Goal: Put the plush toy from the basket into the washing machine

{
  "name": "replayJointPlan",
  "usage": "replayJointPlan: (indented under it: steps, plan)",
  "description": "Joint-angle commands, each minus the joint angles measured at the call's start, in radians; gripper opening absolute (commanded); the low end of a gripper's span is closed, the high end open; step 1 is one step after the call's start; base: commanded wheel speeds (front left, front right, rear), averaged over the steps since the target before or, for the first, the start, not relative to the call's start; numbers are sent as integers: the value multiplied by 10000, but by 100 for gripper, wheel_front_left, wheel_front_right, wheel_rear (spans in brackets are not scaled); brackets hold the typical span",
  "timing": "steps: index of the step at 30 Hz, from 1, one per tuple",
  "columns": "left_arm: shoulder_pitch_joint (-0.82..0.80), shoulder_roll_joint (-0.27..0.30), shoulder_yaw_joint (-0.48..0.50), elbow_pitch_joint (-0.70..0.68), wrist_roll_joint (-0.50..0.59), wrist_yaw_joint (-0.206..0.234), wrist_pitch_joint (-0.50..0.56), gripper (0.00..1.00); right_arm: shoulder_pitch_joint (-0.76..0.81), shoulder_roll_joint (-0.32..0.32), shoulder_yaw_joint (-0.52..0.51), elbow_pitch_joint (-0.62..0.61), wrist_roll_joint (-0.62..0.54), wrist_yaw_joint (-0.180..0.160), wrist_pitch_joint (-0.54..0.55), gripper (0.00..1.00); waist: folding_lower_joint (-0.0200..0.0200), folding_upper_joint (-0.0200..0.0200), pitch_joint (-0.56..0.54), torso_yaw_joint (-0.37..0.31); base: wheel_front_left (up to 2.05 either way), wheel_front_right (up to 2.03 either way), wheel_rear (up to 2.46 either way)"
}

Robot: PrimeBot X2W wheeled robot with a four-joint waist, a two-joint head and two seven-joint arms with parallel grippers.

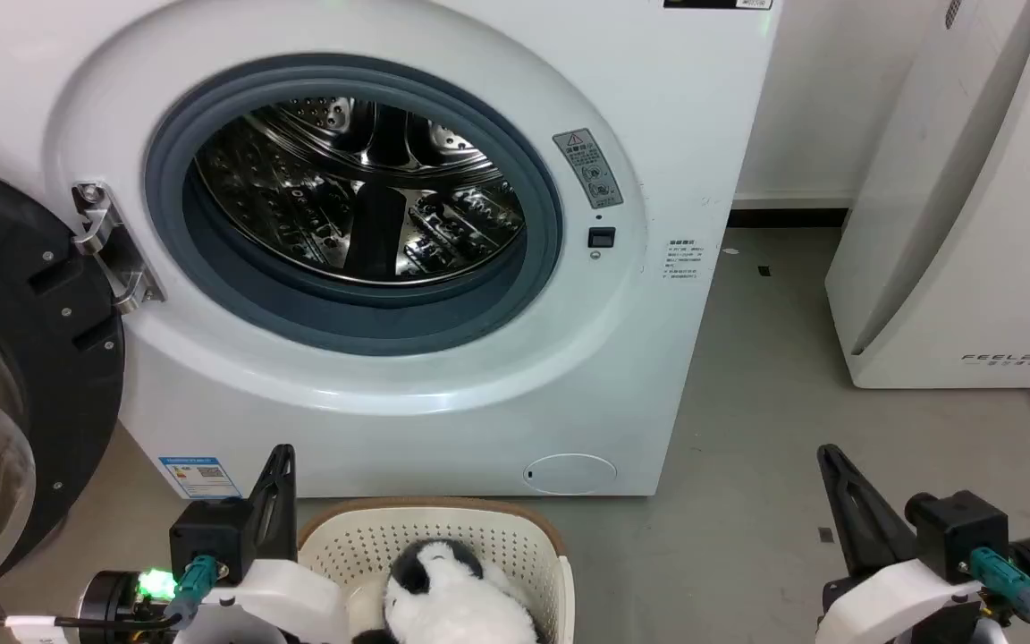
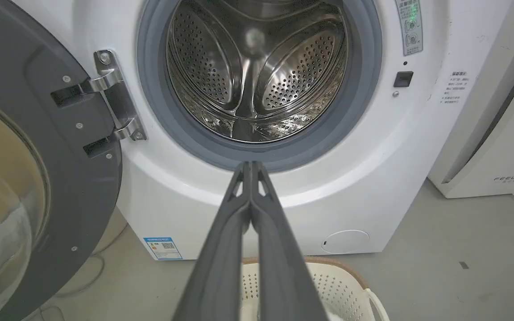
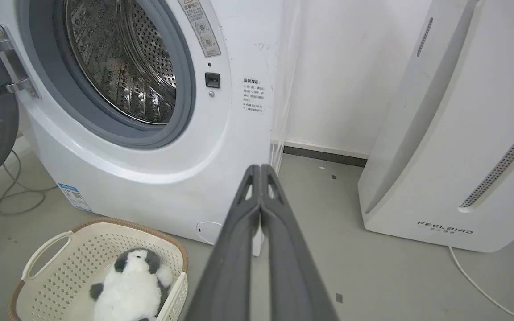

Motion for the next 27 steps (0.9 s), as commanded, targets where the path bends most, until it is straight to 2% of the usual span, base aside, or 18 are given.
replayJointPlan:
  steps: [1, 22, 23, 27]
  plan:
    - [-96, 1, -9, -47, 28, -57, 3, 0, -140, -8, 5, -39, -78, -7, 7, 0, 0, 0, 0, 0, 0, 0, 0]
    - [-96, 1, -9, -47, 28, -57, 3, 0, -140, -8, 5, -39, -78, -7, 7, 0, 0, 0, 0, 0, 0, 0, 0]
    - [1, 0, -2, 2, -2, 4, -1, 100, 3, 0, 1, 0, 4, 0, -1, 100, 0, 0, 0, 0, 0, 0, 0]
    - [-5, 0, -9, 26, -15, 23, -29, 100, 6, 0, -27, 1, 34, 0, -29, 100, 0, 0, 4, -1, 0, 0, 0]
